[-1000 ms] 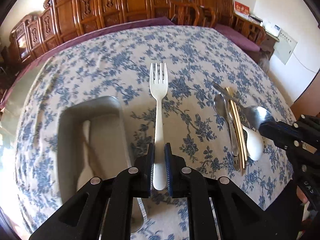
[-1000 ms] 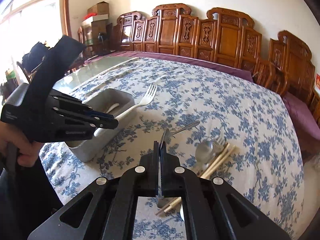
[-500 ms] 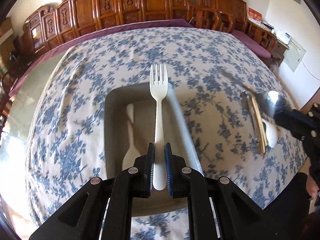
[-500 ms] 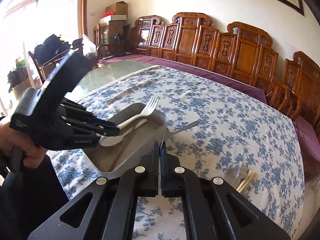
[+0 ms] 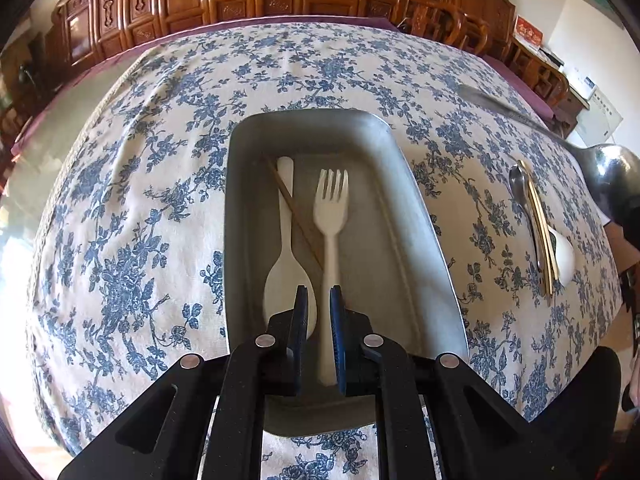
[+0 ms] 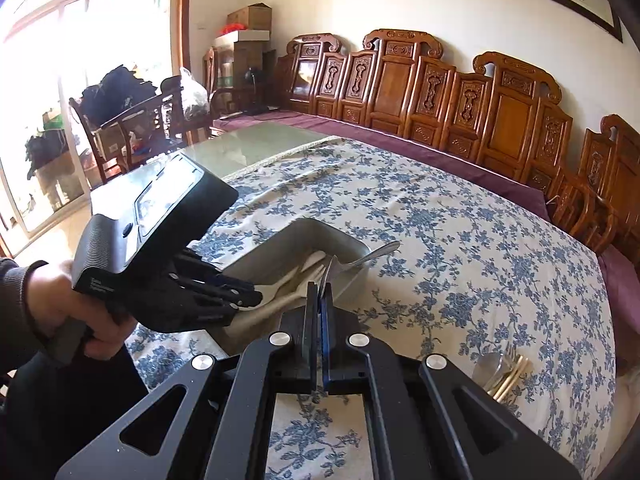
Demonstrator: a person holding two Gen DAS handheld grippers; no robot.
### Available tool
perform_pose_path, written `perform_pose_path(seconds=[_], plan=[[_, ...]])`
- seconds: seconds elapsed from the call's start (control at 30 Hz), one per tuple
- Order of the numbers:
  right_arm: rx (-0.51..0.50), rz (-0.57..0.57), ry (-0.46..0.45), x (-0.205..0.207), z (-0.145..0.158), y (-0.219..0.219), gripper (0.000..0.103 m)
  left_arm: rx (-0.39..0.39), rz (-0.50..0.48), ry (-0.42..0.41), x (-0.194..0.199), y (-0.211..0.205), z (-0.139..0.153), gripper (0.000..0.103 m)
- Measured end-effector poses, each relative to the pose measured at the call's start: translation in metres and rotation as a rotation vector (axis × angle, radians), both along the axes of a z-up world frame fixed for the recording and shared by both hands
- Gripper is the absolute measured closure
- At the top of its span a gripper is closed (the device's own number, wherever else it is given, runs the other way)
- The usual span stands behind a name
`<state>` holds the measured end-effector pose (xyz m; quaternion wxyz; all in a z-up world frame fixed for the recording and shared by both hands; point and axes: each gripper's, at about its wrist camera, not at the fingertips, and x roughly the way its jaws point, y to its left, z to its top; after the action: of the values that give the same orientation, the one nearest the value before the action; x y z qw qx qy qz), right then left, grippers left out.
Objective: Organize utensils
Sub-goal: 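Lower the fork into the tray with the left tool while the right tool drops the steel spoon there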
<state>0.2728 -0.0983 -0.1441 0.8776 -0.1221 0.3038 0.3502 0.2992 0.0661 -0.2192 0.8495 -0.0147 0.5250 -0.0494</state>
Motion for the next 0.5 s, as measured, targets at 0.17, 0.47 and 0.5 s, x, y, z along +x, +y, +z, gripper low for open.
perform_pose_path(seconds=[0.17, 0.47, 0.5], plan=[[0.002, 0.026, 0.003, -0.003, 0.000, 0.015, 0.101, 0.005, 0.007, -0.026, -0.004, 0.010, 0.013, 0.093], [-0.010, 0.080, 0.018, -0.007, -0.009, 0.052, 0.101, 0.036, 0.025, -0.072, -0.017, 0.036, 0.038, 0.093], [-0.014, 0.086, 0.020, -0.006, -0.011, 0.056, 0.101, 0.036, 0.028, -0.076, -0.019, 0.040, 0.040, 0.093]])
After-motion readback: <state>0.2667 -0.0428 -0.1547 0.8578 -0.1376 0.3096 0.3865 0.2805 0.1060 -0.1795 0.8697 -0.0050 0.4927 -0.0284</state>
